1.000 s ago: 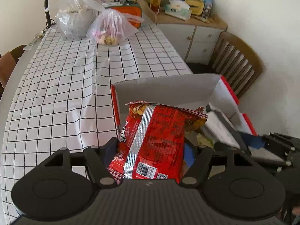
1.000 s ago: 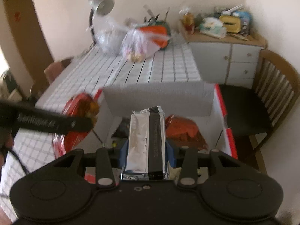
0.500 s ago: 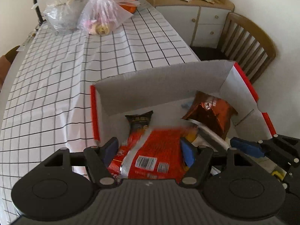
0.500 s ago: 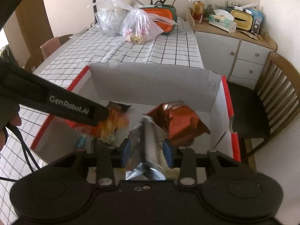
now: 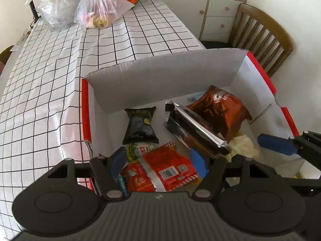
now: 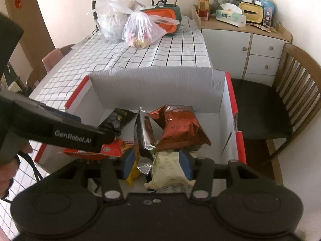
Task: Organize snacks
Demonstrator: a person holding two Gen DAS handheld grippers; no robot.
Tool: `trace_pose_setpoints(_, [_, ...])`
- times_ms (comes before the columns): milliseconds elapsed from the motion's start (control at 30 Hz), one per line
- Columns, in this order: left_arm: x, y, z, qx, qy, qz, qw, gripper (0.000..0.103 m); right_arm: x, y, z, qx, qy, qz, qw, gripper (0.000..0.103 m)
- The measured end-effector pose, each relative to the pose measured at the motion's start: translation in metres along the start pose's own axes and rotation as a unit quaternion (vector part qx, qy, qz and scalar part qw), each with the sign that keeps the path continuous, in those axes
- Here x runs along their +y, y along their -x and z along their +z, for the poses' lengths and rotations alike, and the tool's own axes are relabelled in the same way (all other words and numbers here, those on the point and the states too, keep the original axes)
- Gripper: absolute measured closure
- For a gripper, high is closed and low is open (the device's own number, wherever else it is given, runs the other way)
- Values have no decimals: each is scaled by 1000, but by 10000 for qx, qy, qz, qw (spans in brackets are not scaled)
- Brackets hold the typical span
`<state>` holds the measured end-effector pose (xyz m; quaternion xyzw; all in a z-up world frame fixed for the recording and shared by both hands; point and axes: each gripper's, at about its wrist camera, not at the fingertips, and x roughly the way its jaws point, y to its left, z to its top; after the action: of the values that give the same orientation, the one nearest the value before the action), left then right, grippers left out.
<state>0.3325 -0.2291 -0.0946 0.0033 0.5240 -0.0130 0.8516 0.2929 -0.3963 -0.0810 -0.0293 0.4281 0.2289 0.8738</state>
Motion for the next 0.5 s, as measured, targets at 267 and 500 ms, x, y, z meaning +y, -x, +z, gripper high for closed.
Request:
trace_pose_setpoints(267, [7,29,-12,-350,52,-163,9992,33,3,21,1,-259,-155,55,9995,44])
trace_pose_setpoints(500, [16,62,-25,-777,-17,-279,9966,31,18,47,1,-539,-282,100,9981,37])
